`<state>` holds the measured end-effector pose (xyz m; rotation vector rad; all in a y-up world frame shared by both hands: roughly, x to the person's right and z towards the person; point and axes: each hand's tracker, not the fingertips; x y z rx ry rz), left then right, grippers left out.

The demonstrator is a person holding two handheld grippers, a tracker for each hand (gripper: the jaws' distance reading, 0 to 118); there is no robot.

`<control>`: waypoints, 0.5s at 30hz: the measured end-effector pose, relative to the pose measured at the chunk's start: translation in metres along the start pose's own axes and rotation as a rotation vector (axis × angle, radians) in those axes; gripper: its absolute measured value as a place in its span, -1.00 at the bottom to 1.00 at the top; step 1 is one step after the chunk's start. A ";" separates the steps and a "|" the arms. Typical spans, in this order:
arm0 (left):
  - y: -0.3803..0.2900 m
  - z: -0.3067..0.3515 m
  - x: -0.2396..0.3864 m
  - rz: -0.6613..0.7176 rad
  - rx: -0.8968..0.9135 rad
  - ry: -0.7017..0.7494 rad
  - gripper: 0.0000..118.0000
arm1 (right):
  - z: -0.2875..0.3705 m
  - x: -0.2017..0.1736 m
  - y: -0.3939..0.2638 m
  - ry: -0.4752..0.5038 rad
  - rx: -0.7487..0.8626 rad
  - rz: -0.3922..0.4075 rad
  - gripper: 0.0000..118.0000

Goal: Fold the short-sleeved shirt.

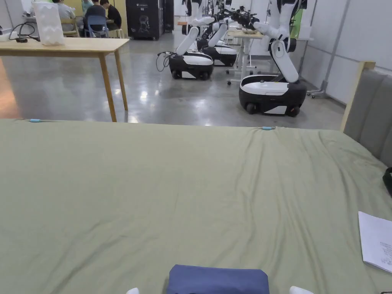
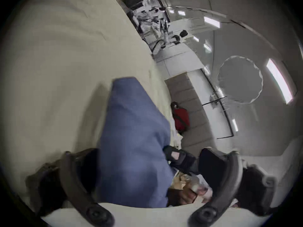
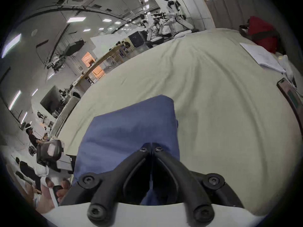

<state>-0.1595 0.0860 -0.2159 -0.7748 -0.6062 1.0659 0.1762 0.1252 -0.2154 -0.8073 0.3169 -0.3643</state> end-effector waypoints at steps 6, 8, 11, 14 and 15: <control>0.004 0.016 0.018 -0.055 -0.003 0.160 -0.63 | 0.014 -0.018 0.007 0.007 0.024 0.041 -0.95; 0.019 0.048 0.024 -0.108 0.045 0.189 -0.63 | 0.022 -0.029 0.010 0.017 0.044 0.062 -0.95; 0.047 0.115 0.023 -0.168 0.097 0.236 -0.63 | 0.030 -0.050 0.014 0.032 0.056 0.085 -0.95; 0.090 0.193 0.009 -0.240 0.139 0.341 -0.63 | 0.032 -0.074 0.014 0.045 0.069 0.135 -0.95; 0.104 0.219 0.004 -0.274 0.148 0.393 -0.63 | 0.033 -0.084 0.015 0.055 0.069 0.145 -0.95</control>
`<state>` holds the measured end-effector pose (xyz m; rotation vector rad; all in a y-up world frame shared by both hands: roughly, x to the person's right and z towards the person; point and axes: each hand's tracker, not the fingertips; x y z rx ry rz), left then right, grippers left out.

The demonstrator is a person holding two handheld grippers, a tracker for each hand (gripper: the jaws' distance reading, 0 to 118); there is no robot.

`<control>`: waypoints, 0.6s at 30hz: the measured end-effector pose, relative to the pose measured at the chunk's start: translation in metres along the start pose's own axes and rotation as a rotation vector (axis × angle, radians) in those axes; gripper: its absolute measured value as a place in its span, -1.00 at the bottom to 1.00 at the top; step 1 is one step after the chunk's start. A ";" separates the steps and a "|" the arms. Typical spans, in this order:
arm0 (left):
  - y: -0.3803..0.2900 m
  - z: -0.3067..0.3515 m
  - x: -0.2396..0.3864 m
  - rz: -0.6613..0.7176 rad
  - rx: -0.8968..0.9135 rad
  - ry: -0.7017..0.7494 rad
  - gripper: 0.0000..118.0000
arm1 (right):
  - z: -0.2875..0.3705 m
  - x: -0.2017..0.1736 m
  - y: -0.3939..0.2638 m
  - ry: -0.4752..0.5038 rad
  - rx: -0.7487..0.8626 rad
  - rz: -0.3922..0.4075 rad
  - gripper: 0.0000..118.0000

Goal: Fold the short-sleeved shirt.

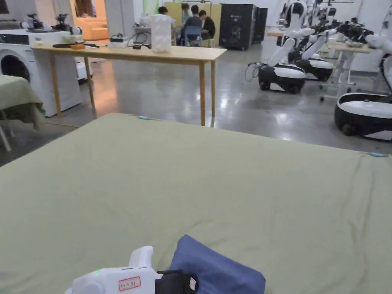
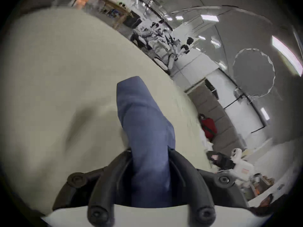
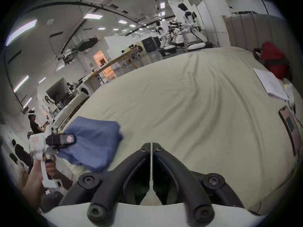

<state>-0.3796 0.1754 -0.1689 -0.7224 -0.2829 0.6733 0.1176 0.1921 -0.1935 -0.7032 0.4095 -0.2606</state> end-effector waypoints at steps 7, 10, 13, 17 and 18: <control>0.089 0.107 -0.137 0.022 0.062 0.193 -0.63 | -0.011 -0.043 -0.007 0.035 -0.018 0.065 -0.95; 0.107 0.126 -0.187 0.069 0.002 0.258 -0.63 | -0.012 -0.055 -0.007 0.027 -0.031 0.076 -0.95; 0.107 0.125 -0.210 0.074 -0.080 0.335 -0.62 | -0.015 -0.054 -0.007 0.022 -0.039 0.082 -0.95; 0.109 0.133 -0.200 0.061 0.000 0.376 1.00 | -0.013 -0.057 -0.003 0.026 -0.044 0.082 -0.95; 0.111 0.142 -0.195 0.033 -0.001 0.408 0.97 | -0.011 -0.057 -0.002 0.024 -0.040 0.090 -0.95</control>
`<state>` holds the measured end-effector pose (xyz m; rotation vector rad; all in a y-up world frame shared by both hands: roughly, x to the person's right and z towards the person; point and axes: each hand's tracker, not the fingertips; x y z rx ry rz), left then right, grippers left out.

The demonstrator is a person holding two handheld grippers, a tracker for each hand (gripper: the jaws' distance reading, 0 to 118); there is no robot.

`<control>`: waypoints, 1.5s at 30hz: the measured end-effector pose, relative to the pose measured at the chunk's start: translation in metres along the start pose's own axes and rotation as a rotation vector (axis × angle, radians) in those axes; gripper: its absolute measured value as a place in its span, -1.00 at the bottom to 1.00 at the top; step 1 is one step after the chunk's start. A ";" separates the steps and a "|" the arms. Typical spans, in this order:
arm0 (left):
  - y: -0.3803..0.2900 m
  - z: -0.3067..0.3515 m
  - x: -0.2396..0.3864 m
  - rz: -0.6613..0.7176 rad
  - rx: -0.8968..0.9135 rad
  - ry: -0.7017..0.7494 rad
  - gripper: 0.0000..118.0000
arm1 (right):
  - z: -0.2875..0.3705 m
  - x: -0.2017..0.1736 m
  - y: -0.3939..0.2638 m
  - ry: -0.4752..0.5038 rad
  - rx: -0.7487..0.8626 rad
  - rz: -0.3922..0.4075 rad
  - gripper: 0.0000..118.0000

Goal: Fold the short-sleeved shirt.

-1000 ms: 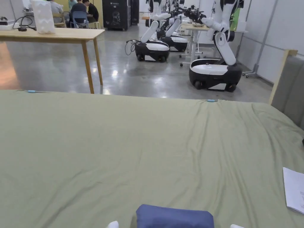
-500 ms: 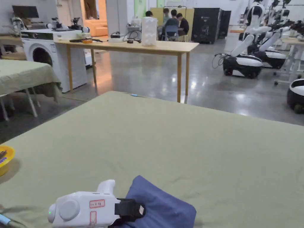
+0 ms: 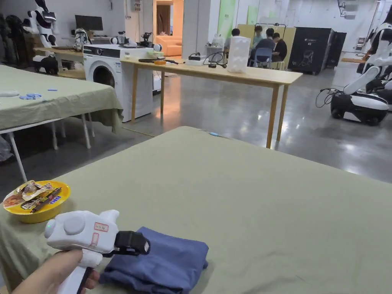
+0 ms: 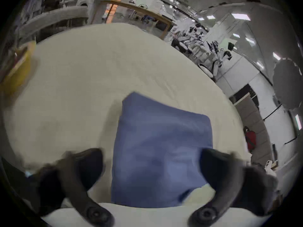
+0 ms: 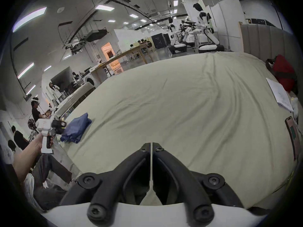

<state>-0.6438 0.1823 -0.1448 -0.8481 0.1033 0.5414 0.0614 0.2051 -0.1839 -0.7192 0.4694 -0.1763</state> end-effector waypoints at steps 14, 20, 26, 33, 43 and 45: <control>-0.106 0.085 0.303 -0.325 0.655 -0.017 -1.00 | 0.088 0.011 0.053 -0.146 0.409 0.111 -0.95; -0.121 0.082 0.425 -0.491 0.706 -0.040 -1.00 | 0.135 -0.003 0.103 -0.161 0.511 0.242 -0.95; -0.133 0.103 0.463 -0.521 0.730 -0.015 -1.00 | 0.155 0.002 0.121 -0.309 0.550 0.322 -0.95; -0.143 0.121 0.469 -0.492 0.689 -0.093 -0.91 | 0.177 0.009 0.116 -0.270 0.543 0.272 -0.86; -0.148 0.123 0.475 -0.506 0.725 -0.089 0.57 | 0.150 0.009 0.116 -0.257 0.521 0.283 0.37; -0.146 0.121 0.476 -0.508 0.735 -0.080 0.78 | 0.146 0.007 0.117 -0.262 0.530 0.280 0.82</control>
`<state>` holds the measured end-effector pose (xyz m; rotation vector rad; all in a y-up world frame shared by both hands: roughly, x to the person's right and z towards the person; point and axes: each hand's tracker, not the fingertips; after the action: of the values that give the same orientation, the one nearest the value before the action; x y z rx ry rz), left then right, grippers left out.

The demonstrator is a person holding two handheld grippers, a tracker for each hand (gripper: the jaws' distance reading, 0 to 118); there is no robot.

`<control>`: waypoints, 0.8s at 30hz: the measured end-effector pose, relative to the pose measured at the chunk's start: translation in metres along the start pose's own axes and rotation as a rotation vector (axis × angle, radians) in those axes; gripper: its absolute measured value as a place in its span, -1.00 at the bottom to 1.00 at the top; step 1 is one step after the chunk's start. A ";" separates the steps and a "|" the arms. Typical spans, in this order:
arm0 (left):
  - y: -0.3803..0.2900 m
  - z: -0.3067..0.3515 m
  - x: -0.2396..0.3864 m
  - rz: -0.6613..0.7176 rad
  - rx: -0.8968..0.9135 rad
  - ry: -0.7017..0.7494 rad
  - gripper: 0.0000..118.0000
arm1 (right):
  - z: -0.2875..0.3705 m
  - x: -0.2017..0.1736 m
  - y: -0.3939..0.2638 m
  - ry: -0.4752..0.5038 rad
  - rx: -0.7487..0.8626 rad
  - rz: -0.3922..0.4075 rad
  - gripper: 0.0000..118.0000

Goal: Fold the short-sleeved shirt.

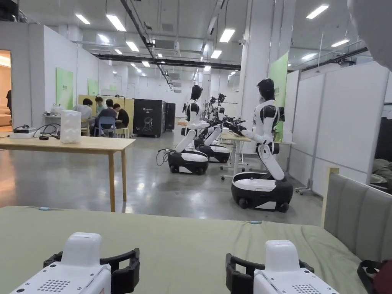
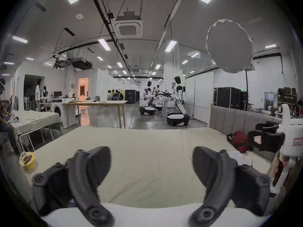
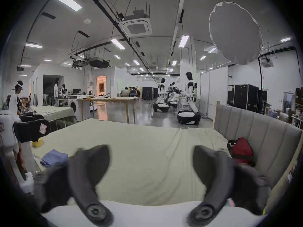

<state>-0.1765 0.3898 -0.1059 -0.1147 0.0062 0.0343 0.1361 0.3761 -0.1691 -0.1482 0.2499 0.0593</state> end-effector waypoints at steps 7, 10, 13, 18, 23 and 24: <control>0.000 -0.003 -0.001 -0.008 0.021 0.004 1.00 | 0.008 -0.014 0.010 -0.006 0.013 -0.029 1.00; 0.001 -0.004 0.001 -0.015 0.022 0.002 1.00 | 0.008 -0.023 0.016 -0.043 -0.042 0.023 1.00; 0.004 -0.001 0.003 -0.018 0.018 -0.002 1.00 | 0.007 -0.028 0.016 -0.066 -0.035 0.018 1.00; 0.001 -0.001 0.003 -0.018 0.012 0.001 1.00 | 0.009 -0.030 0.022 -0.111 -0.059 -0.049 1.00; 0.000 -0.002 0.003 -0.039 0.009 0.013 1.00 | 0.015 -0.028 0.026 -0.084 -0.043 -0.120 1.00; 0.000 -0.001 0.003 -0.037 0.008 0.013 1.00 | 0.016 -0.028 0.027 -0.086 -0.045 -0.130 1.00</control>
<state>-0.1731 0.3901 -0.1074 -0.1069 0.0169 -0.0037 0.1106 0.4039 -0.1505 -0.2059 0.1529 -0.0580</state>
